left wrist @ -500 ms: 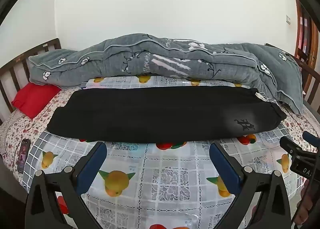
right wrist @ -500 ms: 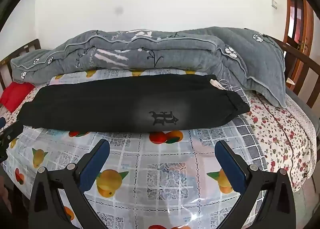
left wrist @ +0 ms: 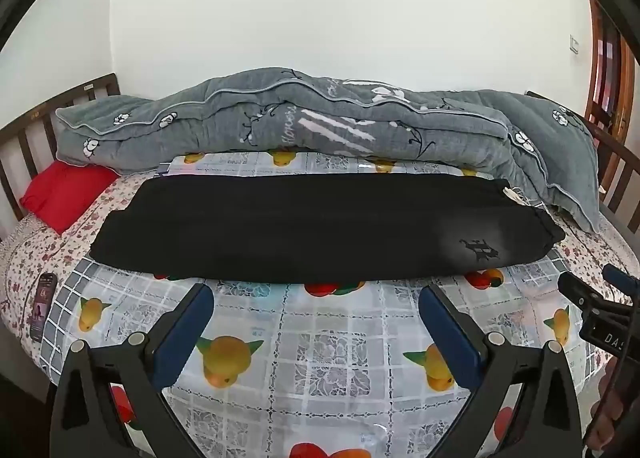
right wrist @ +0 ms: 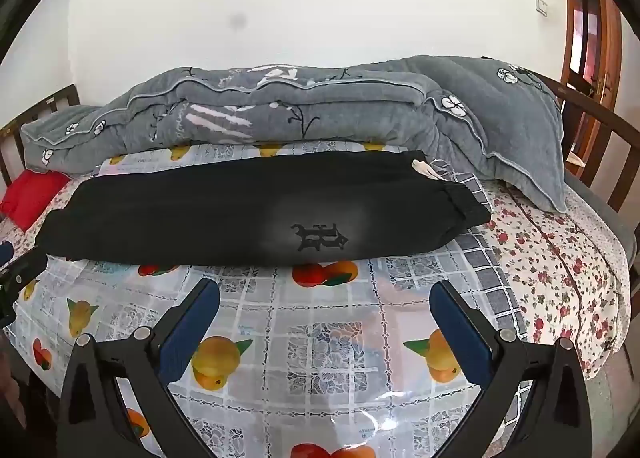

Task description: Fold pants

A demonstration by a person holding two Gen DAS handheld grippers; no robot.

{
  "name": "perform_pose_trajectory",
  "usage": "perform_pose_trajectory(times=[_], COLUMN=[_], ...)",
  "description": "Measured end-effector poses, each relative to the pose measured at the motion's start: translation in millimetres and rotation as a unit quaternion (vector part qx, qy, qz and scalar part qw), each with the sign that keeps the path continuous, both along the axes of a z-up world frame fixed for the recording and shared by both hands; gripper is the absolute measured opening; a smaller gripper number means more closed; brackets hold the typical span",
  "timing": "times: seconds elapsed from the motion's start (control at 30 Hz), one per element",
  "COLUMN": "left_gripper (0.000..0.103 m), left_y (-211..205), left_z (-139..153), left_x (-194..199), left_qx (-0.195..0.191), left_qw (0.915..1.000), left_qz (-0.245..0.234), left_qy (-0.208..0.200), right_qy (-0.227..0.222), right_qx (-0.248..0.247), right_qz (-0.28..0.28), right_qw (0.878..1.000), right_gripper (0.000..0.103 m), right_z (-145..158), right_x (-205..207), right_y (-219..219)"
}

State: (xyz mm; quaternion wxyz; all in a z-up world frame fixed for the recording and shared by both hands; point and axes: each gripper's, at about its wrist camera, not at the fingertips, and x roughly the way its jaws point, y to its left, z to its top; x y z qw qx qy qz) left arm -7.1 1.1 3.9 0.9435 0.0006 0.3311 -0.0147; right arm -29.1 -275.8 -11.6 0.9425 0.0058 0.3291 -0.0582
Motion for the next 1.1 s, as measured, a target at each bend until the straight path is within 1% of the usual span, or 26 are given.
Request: perform_pose_trajectory(times=[0.23, 0.57, 1.1], left_gripper=[0.103, 0.103, 0.103], left_y=[4, 3, 8], left_z=[-1, 0, -1], left_x=[1, 1, -2], left_qx=[-0.008, -0.004, -0.01], left_qw=[1.0, 1.0, 0.9999], left_qz=[0.002, 0.004, 0.01], left_qy=[0.004, 0.005, 0.004], right_qy=[0.0, -0.001, -0.003], right_qx=[-0.003, -0.003, 0.004], right_qz=[0.001, 0.001, 0.005], right_qw=[1.0, 1.0, 1.0], right_gripper=[0.103, 0.103, 0.103], right_z=[2, 4, 4], right_x=[-1, -1, -2], right_y=[2, 9, 11])
